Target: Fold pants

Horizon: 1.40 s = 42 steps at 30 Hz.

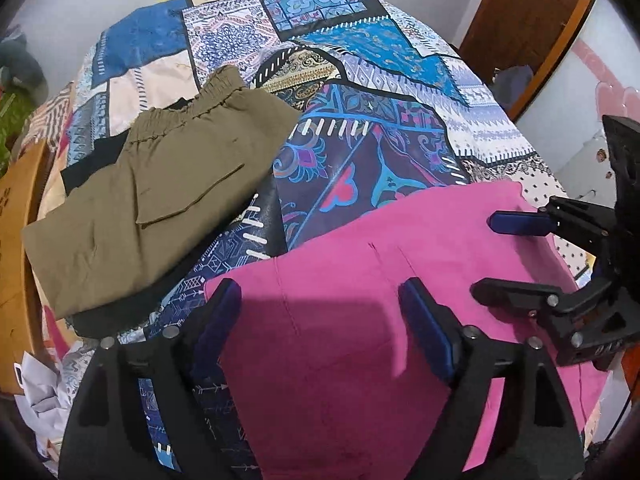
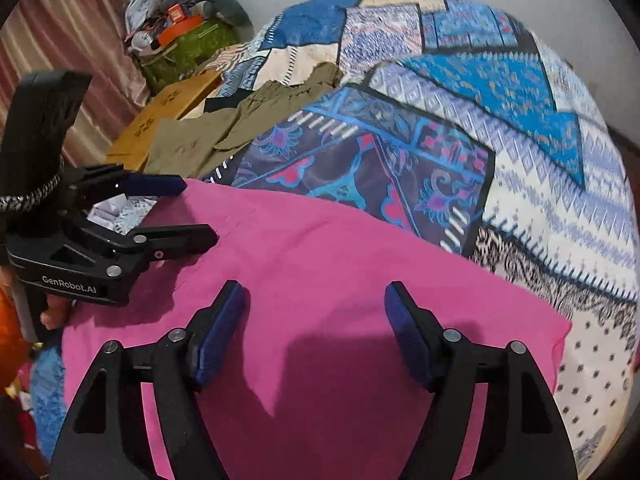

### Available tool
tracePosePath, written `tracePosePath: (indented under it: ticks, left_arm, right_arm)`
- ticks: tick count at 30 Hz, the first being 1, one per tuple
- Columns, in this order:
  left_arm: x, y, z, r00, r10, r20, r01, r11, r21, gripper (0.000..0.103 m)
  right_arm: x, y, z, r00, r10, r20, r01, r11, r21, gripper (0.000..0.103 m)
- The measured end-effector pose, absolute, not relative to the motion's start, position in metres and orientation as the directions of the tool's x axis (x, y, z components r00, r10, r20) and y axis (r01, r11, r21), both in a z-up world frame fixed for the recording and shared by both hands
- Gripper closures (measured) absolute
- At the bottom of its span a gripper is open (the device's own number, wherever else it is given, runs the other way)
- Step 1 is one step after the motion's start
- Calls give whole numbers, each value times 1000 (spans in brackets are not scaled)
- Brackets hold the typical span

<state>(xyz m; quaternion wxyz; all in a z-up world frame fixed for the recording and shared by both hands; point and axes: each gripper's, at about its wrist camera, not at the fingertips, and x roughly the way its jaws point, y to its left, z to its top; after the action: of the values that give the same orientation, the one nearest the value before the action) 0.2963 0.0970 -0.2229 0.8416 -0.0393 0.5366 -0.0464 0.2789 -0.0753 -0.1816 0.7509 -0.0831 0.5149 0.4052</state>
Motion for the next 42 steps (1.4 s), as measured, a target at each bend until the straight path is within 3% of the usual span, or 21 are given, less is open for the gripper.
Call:
tracePosePath:
  ticks: [6, 8, 24, 27, 35, 39, 42]
  left_arm:
    - [276, 93, -216, 454, -74, -888, 53, 997, -56, 18]
    - [270, 93, -216, 448, -65, -892, 49, 998, -48, 13]
    - [195, 90, -202, 496, -10, -868, 33, 999, 7, 13]
    - [182, 91, -203, 500, -3, -866, 24, 1000, 10, 8]
    - [156, 112, -202, 492, -79, -867, -8, 995, -95, 8]
    - [142, 125, -197, 487, -47, -872, -62, 994, -88, 8]
    - [132, 137, -191, 492, -88, -866, -115, 980, -164, 8]
  right_arm:
    - [259, -89, -177, 181, 499, -848, -719, 655, 232, 28]
    - [253, -93, -174, 186, 491, -851, -719, 658, 222, 27]
    - [195, -158, -168, 258, 438, -861, -639, 746, 188, 27]
    - [185, -170, -167, 280, 437, -855, -609, 769, 194, 27]
    - [168, -189, -164, 312, 443, -841, -539, 811, 227, 27]
    - [159, -190, -158, 349, 437, -829, -530, 822, 210, 27]
    - [153, -188, -147, 391, 449, -803, -533, 822, 200, 27]
